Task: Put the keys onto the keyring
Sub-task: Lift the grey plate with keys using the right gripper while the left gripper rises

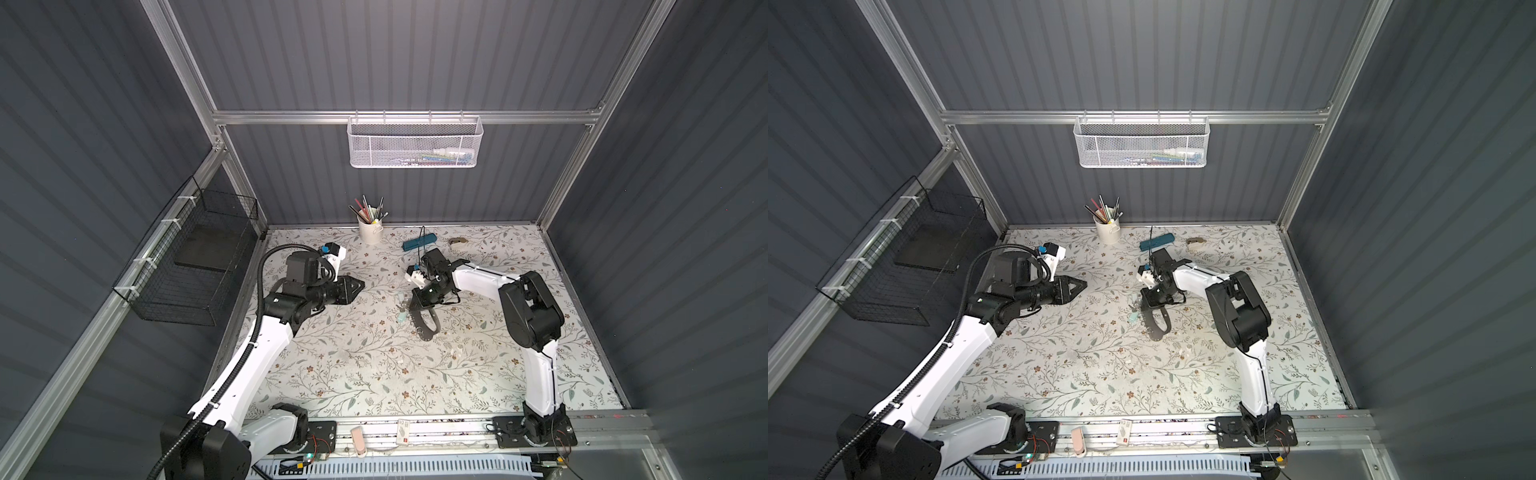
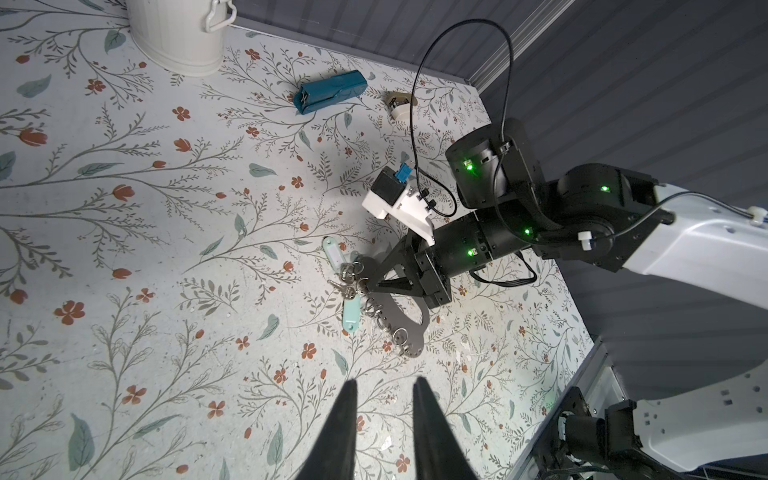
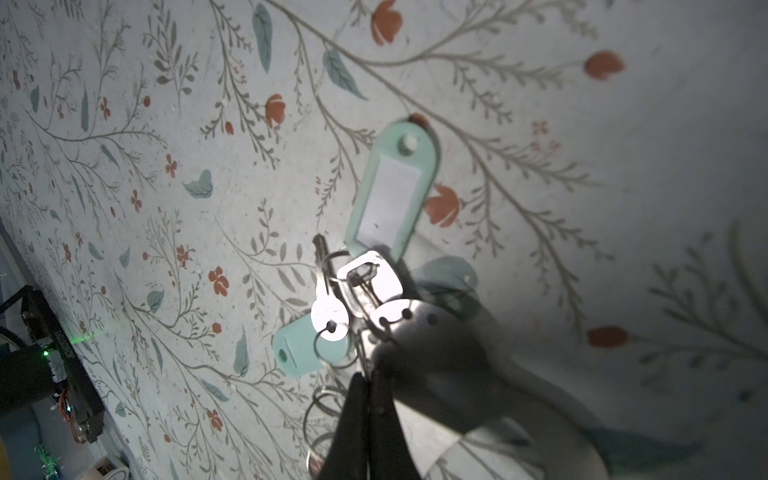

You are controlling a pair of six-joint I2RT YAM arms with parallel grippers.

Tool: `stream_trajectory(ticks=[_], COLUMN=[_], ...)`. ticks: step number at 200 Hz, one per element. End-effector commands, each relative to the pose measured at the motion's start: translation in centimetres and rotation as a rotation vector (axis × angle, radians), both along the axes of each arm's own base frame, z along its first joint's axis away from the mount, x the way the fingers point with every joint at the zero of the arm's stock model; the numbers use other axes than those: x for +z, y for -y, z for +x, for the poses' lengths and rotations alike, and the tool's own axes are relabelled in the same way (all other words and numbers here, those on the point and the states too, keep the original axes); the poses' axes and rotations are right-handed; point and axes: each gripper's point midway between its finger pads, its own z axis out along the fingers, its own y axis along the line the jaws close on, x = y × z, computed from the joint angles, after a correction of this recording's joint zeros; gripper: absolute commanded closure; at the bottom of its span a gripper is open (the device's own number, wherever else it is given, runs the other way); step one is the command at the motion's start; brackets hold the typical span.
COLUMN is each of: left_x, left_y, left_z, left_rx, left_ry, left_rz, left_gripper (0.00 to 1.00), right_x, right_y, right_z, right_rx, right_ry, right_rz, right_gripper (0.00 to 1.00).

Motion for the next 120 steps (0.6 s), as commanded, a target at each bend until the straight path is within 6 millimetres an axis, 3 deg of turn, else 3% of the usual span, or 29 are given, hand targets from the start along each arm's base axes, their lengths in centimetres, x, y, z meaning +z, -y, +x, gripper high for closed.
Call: stream_trajectory(ticks=[1, 80, 120], left_x=[-0.4, 0.7, 2.8], left_y=[0.1, 0.2, 0.4], left_z=[-0.5, -0.2, 0.3], left_rx=[-0.022, -0.021, -0.019], left_ry=[-0.009, 0.018, 0.063], left_rz=[0.004, -0.009, -0.021], left_gripper=[0.75, 0.75, 0.75], right_x=[2.0, 8.6, 14.4], right_y=[-0.2, -0.1, 0.0], right_z=[0.2, -0.1, -0.3], right_rx=[0.002, 0.005, 0.004], right_ry=[0.048, 0.217, 0.349], right_rz=[0.036, 0.097, 0.161], right_gripper=[1.0, 1.0, 1.0])
